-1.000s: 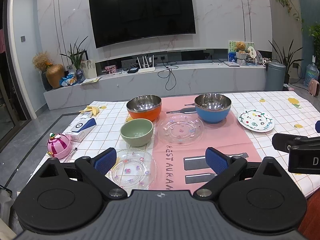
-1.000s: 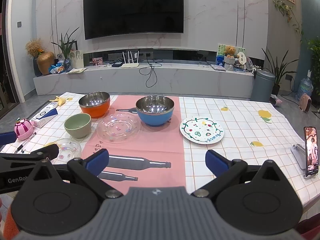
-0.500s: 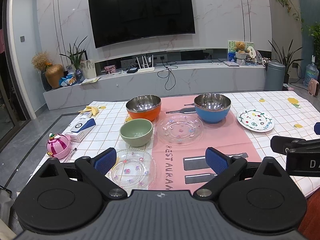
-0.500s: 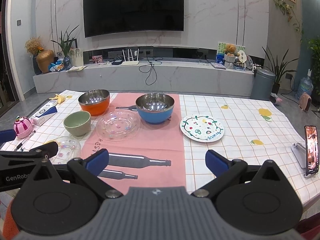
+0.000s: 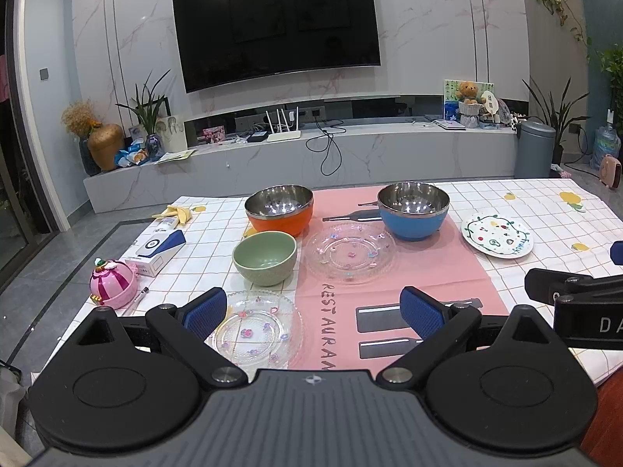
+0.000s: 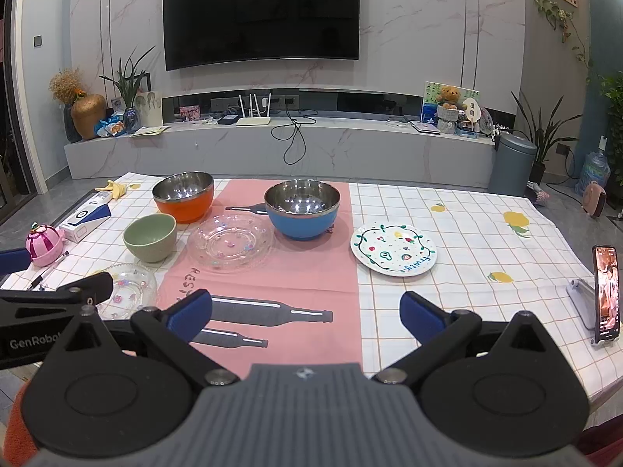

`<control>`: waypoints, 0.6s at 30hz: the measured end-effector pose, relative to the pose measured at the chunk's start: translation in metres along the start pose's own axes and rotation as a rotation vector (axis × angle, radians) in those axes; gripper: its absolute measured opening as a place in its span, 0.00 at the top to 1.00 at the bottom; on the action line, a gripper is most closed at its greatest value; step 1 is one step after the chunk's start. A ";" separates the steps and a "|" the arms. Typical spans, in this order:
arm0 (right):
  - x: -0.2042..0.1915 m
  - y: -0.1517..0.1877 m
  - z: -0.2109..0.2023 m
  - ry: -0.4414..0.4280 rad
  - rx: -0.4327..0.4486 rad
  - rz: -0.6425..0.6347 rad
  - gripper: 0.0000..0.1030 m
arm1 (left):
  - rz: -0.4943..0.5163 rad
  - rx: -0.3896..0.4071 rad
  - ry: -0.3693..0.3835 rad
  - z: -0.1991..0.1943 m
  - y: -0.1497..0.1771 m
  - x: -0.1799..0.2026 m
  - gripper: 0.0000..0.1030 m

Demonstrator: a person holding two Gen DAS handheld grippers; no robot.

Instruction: Organize plates and bowls

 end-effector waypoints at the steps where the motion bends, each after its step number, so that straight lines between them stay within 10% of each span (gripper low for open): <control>1: 0.000 0.000 0.000 0.000 -0.001 0.000 0.02 | 0.001 0.000 0.000 0.000 0.000 0.000 0.00; 18: -0.002 0.002 0.002 0.003 -0.010 -0.003 0.02 | 0.001 -0.001 0.000 0.001 0.000 -0.001 0.00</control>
Point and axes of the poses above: each gripper's, at about its wrist camera, not at the fingertips, and z roughly the way its jaws point, x to its right, y to its underside, the point moved 1 cm from there along z, roughly the way its jaws point, and after that the axes turned 11 degrees about -x, right-handed, at the moved point
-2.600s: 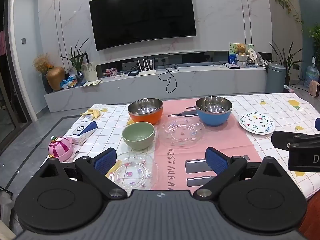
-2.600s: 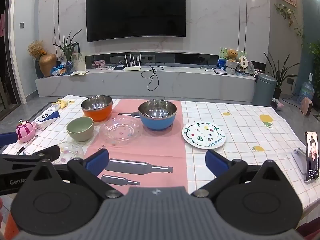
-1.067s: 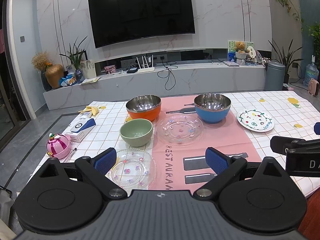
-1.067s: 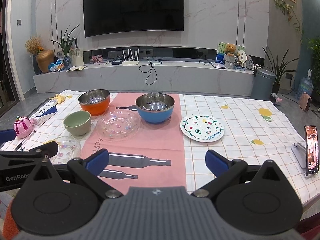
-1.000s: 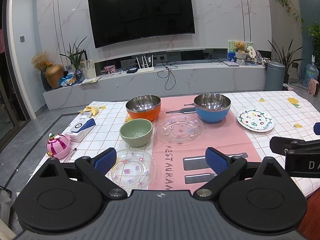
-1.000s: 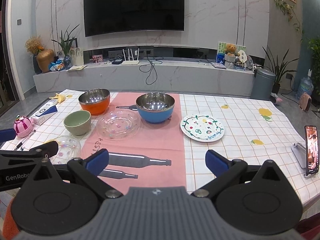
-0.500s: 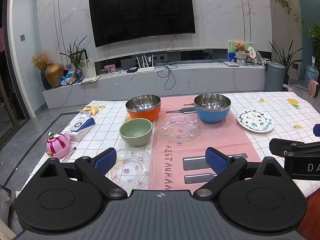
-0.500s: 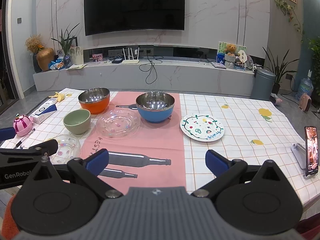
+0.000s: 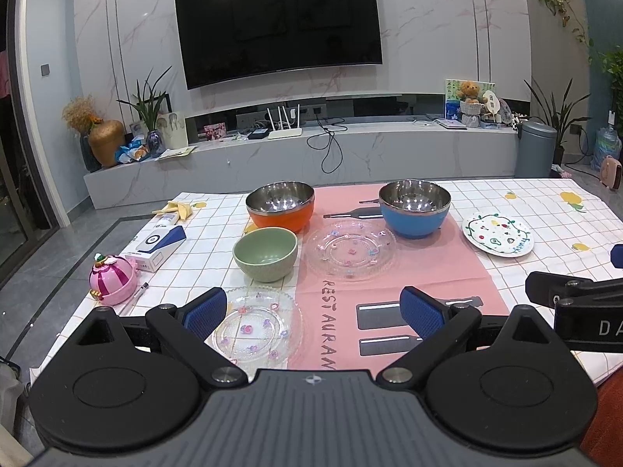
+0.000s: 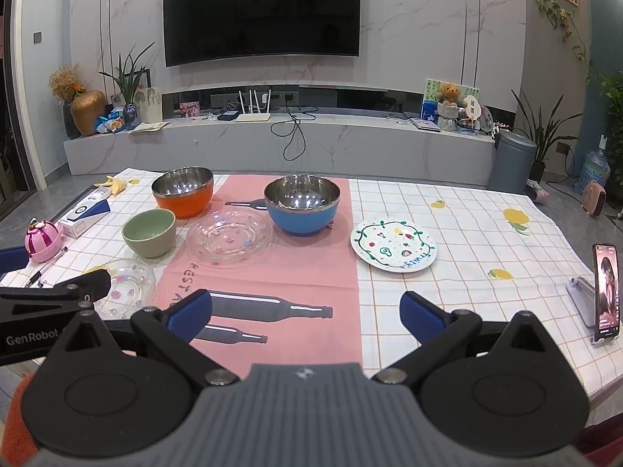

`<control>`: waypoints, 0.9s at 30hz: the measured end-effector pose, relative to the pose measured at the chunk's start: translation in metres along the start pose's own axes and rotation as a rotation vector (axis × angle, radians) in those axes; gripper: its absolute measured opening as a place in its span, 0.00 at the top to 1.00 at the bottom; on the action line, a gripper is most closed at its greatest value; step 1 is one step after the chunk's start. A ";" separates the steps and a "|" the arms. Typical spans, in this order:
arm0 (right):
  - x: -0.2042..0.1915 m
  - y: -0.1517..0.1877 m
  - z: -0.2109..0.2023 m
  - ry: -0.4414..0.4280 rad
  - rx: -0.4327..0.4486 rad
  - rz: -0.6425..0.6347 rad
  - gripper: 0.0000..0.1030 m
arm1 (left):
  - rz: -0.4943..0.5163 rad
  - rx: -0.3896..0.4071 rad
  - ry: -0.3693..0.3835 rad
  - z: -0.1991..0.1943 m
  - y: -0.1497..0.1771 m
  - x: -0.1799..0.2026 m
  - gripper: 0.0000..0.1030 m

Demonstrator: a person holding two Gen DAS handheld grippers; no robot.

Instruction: Organize plates and bowls

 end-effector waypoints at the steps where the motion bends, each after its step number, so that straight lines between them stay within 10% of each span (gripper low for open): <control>1: 0.000 0.000 0.001 0.000 -0.001 -0.001 0.02 | 0.000 0.000 0.000 0.000 0.000 0.000 0.00; 22: -0.001 0.003 0.003 -0.005 0.002 0.003 0.02 | -0.034 0.019 0.046 0.003 0.003 -0.004 0.00; 27: 0.001 0.003 0.001 -0.024 0.106 0.025 0.02 | -0.106 0.013 0.107 0.006 -0.001 -0.019 0.18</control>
Point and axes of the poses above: each gripper's, at about its wrist camera, not at the fingertips, and z roughly the way its jaws point, x to its right, y to its underside, the point moved 1 cm from there along z, roughly the way its jaws point, and after that the axes turned 11 degrees about -x, right-handed, at the moved point
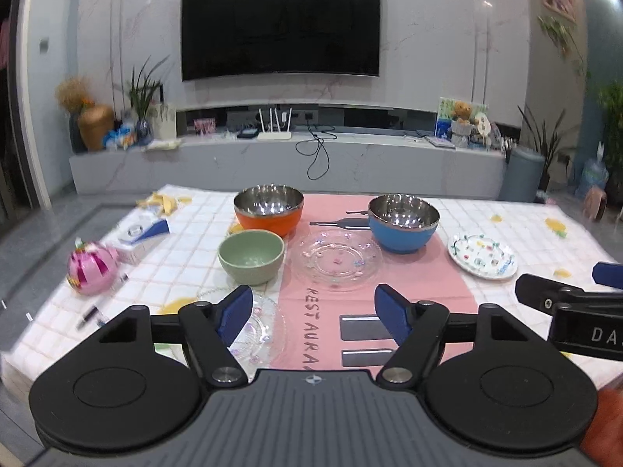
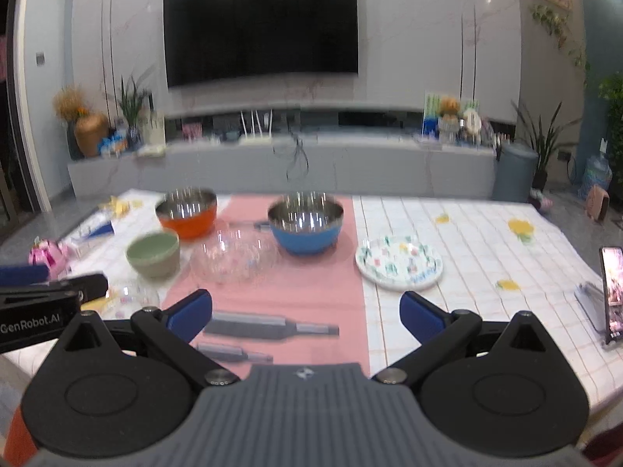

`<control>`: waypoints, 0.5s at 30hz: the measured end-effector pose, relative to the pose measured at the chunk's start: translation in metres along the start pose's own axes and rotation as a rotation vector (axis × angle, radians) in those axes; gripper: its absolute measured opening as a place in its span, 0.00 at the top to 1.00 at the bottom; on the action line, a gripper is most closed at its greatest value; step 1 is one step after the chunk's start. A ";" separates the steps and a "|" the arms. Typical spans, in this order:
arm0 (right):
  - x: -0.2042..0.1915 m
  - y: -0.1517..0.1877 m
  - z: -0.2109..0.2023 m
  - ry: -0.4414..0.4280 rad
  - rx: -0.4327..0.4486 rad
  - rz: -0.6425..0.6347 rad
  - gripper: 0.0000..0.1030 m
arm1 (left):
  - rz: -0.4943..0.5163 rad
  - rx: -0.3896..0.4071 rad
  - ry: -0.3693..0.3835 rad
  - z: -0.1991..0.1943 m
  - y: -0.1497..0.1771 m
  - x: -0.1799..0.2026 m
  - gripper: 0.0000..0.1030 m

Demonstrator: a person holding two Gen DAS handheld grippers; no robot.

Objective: Organize plates and bowls
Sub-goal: 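Move both grippers to the blue steel bowl rim and close them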

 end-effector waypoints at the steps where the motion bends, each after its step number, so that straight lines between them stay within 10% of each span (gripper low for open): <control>1: -0.001 0.000 0.000 0.002 0.027 -0.001 0.02 | -0.039 0.000 0.005 0.001 -0.002 -0.006 0.18; 15: -0.025 -0.036 0.078 -0.042 -0.075 -0.034 0.04 | -0.199 0.023 0.199 0.036 -0.030 -0.052 0.33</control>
Point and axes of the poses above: each gripper's, at about its wrist camera, not at the fingertips, and z roughly the way its jaws point, x to its right, y to its underside, the point moved 1 cm from there along z, roughly the way its jaws point, and after that the axes turned 11 degrees about -x, right-handed, at the moved point
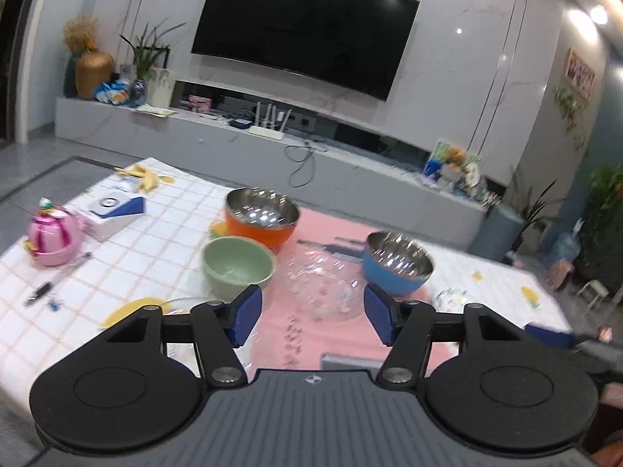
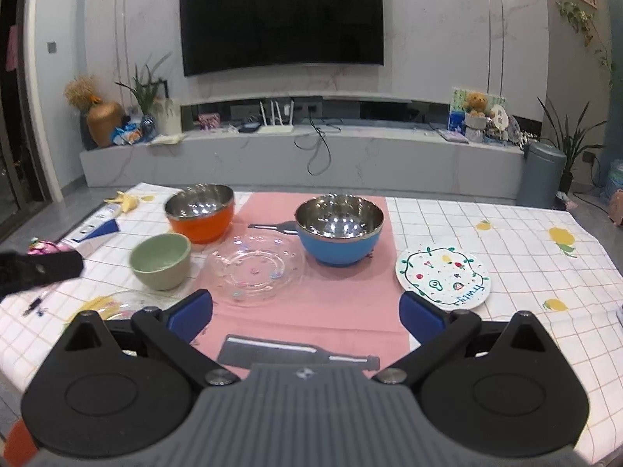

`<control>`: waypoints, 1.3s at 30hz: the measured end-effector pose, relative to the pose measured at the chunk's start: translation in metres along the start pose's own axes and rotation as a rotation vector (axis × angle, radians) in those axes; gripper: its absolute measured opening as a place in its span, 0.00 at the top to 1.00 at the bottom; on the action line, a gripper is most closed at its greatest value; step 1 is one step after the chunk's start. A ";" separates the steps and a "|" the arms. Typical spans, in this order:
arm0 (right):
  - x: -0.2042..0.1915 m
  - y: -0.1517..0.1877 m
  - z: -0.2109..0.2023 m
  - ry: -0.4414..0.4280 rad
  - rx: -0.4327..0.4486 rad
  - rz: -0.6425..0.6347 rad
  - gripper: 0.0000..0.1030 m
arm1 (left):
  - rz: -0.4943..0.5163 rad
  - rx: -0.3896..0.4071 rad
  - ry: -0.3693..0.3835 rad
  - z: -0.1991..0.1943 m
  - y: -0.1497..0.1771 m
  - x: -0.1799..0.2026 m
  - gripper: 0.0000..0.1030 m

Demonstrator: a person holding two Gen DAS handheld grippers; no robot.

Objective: Organize plates and bowls
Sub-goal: 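Move both grippers to the blue steel bowl rim and close them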

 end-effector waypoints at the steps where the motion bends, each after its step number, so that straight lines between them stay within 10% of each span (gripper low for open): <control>1: 0.001 -0.004 0.007 0.006 -0.008 0.003 0.05 | -0.003 -0.007 0.014 0.005 -0.004 0.001 0.35; 25: 0.091 -0.111 0.181 0.021 -0.197 0.219 0.60 | -0.001 -0.274 0.105 0.232 -0.077 0.057 0.60; 39: 0.103 -0.113 0.214 -0.061 -0.292 0.350 0.83 | -0.049 -0.341 0.057 0.257 -0.079 0.056 0.86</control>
Point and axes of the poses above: each gripper's, at about its wrist camera, not at the fingertips, and z roughly the way its jaws point, x to its right, y to its underside, the point moved 1 cm from there along z, roughly the way its jaws point, and after that the axes turned 11 degrees about -x, right-handed, at the moved point
